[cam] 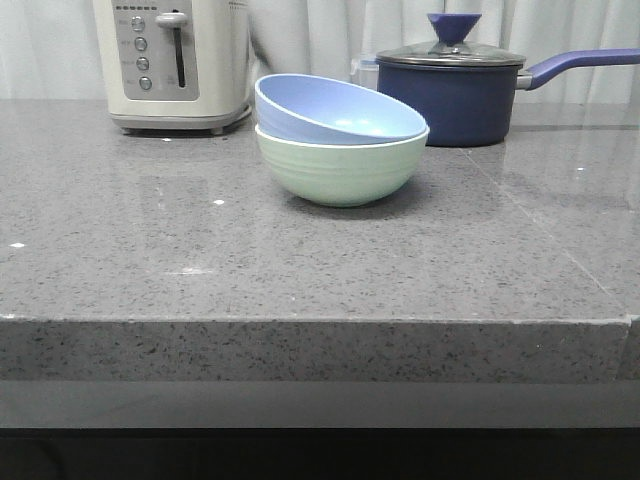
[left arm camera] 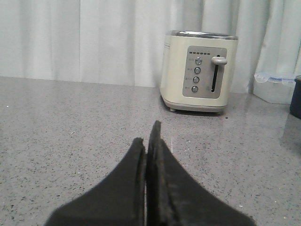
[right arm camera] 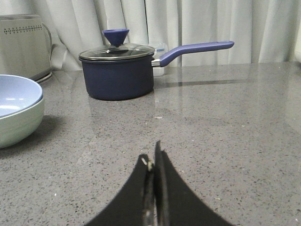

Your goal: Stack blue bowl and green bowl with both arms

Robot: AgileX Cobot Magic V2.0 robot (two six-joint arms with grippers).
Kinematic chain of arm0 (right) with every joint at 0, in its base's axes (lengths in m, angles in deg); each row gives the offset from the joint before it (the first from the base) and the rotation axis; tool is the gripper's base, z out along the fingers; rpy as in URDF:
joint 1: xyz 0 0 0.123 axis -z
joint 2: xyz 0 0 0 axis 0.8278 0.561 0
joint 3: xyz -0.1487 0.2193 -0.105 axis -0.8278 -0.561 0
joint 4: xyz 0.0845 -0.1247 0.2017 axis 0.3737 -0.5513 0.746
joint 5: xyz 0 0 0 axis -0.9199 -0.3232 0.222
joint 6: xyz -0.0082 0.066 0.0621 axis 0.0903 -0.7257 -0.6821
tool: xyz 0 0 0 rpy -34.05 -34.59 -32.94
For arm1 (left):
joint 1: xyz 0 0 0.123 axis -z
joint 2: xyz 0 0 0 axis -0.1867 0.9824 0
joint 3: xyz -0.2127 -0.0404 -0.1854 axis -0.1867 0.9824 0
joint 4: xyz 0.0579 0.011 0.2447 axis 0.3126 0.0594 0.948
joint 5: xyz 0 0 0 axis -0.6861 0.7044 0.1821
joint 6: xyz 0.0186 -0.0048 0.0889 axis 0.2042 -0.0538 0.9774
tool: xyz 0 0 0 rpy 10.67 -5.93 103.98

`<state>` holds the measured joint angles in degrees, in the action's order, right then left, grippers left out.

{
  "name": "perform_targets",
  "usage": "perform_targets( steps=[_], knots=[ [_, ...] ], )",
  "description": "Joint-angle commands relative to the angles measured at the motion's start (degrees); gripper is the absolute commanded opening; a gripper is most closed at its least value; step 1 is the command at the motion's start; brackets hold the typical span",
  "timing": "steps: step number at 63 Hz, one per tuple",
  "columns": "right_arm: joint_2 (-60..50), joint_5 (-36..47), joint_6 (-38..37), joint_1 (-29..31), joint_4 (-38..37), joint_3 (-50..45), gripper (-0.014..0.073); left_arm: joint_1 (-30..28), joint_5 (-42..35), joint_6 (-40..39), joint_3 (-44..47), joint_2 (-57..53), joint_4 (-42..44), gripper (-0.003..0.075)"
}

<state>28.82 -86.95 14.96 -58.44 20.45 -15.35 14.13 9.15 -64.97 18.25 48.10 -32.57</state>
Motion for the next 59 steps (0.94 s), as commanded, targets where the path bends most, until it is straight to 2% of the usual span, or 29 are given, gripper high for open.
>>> perform_targets(
  steps=[1, 59],
  knots=[
    [-1.1, 4.1, -0.1, 1.3, 0.2, 0.9, -0.0054, -0.1, -4.5, -0.5, 0.4, -1.0, 0.2, -0.002],
    [-1.1, 4.1, -0.1, 2.0, 0.2, 0.9, -0.0054, -0.1, -4.5, -0.5, 0.4, -1.0, 0.2, -0.002]
  ],
)
